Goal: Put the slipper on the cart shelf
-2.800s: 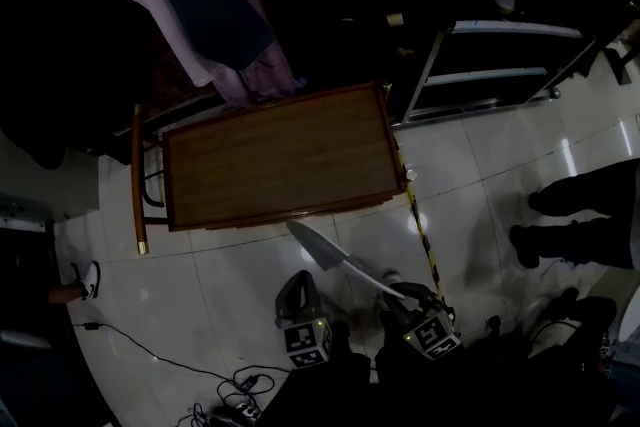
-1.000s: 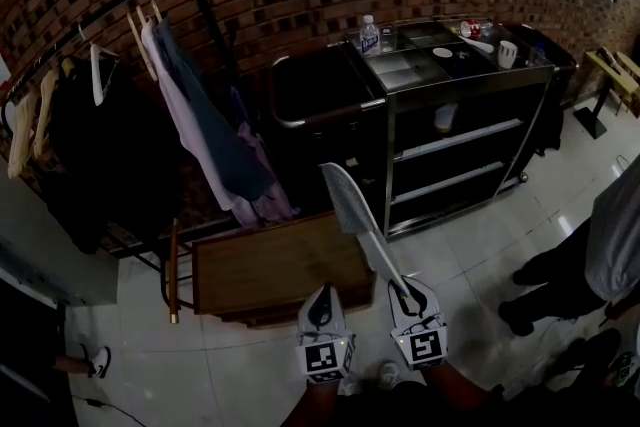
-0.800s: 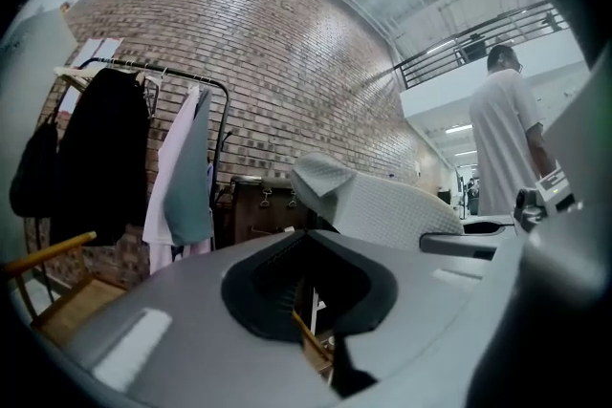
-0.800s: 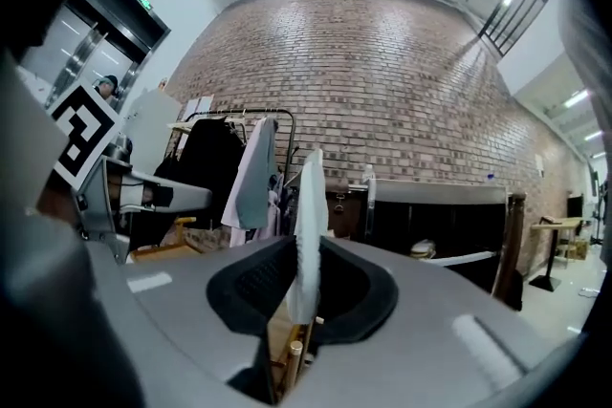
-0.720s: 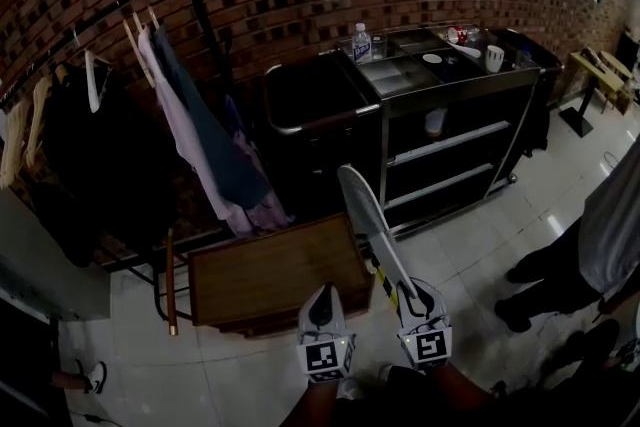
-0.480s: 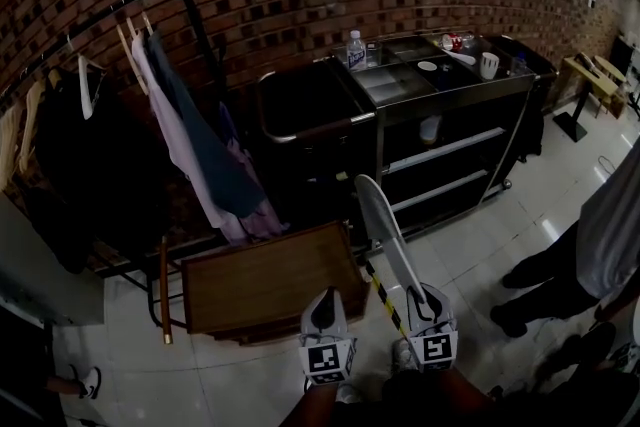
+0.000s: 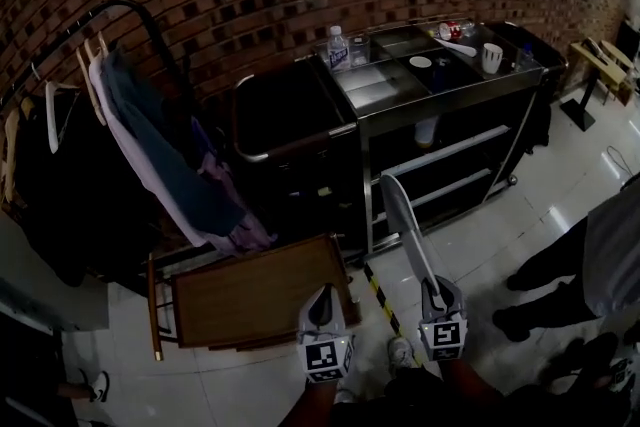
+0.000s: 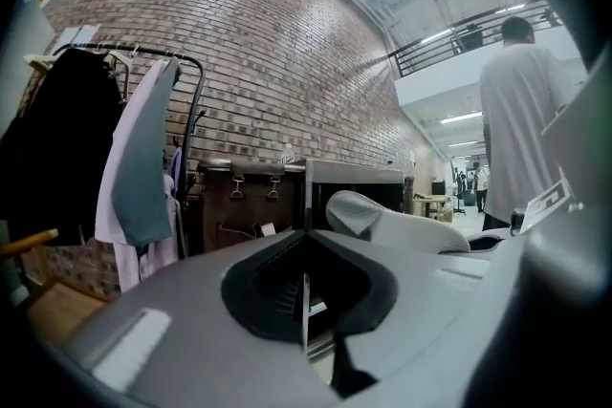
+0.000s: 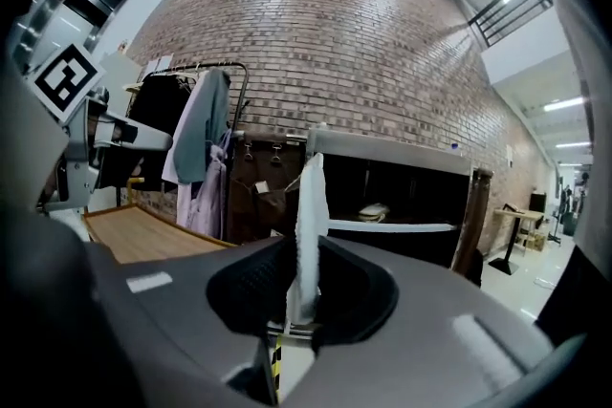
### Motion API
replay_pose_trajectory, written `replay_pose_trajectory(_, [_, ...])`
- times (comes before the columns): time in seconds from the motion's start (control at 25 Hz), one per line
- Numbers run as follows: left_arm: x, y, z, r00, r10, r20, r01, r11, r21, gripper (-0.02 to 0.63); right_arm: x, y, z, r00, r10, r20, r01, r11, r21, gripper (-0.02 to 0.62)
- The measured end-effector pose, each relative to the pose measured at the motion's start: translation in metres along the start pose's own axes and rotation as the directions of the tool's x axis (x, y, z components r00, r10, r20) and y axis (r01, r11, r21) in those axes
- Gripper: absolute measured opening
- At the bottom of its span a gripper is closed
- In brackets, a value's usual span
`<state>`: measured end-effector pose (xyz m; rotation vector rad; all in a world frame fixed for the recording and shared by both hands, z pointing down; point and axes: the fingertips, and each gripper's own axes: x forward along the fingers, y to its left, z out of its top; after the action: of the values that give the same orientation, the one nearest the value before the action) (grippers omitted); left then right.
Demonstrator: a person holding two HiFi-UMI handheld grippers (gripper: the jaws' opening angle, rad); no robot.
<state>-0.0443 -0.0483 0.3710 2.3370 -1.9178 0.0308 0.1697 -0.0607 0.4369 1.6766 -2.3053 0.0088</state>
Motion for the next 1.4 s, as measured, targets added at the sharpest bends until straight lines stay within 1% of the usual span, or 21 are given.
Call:
replay_pose_trajectory(0.16, [0.043,-0.011,-0.006,1.0,0.022,-0.004,-0.022,1.0,-0.007,0.015,0.052,-0.031,-0.017,0.999,0.023,-0.028,-0.022,0.999,0.034,0.058])
replay_pose_trajectory(0.24, [0.063,-0.016,-0.007,0.999,0.035,-0.004,-0.035,0.999,-0.011,0.016,0.079,-0.041,-0.015,0.998,0.05,-0.039,-0.047,0.997,0.059,0.058])
replay_pose_trajectory(0.36, [0.088,-0.027,-0.006,0.999,0.047,-0.002,-0.047,0.999,-0.011,0.015,0.119,-0.055,-0.008,0.993,0.094,-0.064,-0.084,0.985,0.151,0.058])
replay_pose_trajectory(0.48, [0.108,-0.031,-0.005,0.998,0.07,-0.004,-0.07,0.997,-0.012,0.015,0.158,-0.066,-0.004,0.989,0.122,-0.078,-0.098,0.961,0.259,0.058])
replay_pose_trajectory(0.68, [0.127,-0.025,-0.012,0.994,0.11,-0.021,-0.11,0.994,-0.004,0.015,0.217,-0.07,0.002,0.981,0.181,-0.064,-0.137,0.894,0.427,0.058])
replay_pose_trajectory(0.72, [0.129,-0.023,-0.013,0.993,0.118,-0.022,-0.118,0.993,-0.003,0.015,0.226,-0.069,0.002,0.979,0.192,-0.065,-0.141,0.874,0.465,0.058])
replay_pose_trajectory(0.8, [0.132,-0.02,-0.013,0.991,0.135,-0.021,-0.135,0.991,-0.005,0.015,0.241,-0.069,0.003,0.975,0.213,-0.062,-0.144,0.821,0.553,0.058])
replay_pose_trajectory(1.0, [0.138,-0.018,-0.014,0.987,0.162,-0.022,-0.162,0.987,-0.016,0.015,0.274,-0.064,0.005,0.963,0.266,-0.03,-0.158,0.654,0.74,0.058])
replay_pose_trajectory(1.2, [0.14,-0.019,-0.02,0.985,0.168,-0.04,-0.169,0.986,-0.008,0.015,0.314,-0.07,-0.006,0.959,0.282,-0.018,-0.133,0.506,0.852,0.058])
replay_pose_trajectory(1.28, [0.14,-0.017,-0.025,0.984,0.173,-0.05,-0.173,0.985,-0.005,0.015,0.331,-0.074,-0.011,0.955,0.296,-0.006,-0.129,0.437,0.89,0.058])
replay_pose_trajectory(1.36, [0.14,-0.015,-0.026,0.984,0.173,-0.049,-0.174,0.985,-0.003,0.015,0.346,-0.077,-0.017,0.946,0.324,0.005,-0.13,0.365,0.922,0.058])
replay_pose_trajectory(1.4, [0.139,-0.014,-0.026,0.983,0.177,-0.05,-0.177,0.984,-0.002,0.015,0.354,-0.077,-0.02,0.94,0.341,0.01,-0.131,0.335,0.933,0.058])
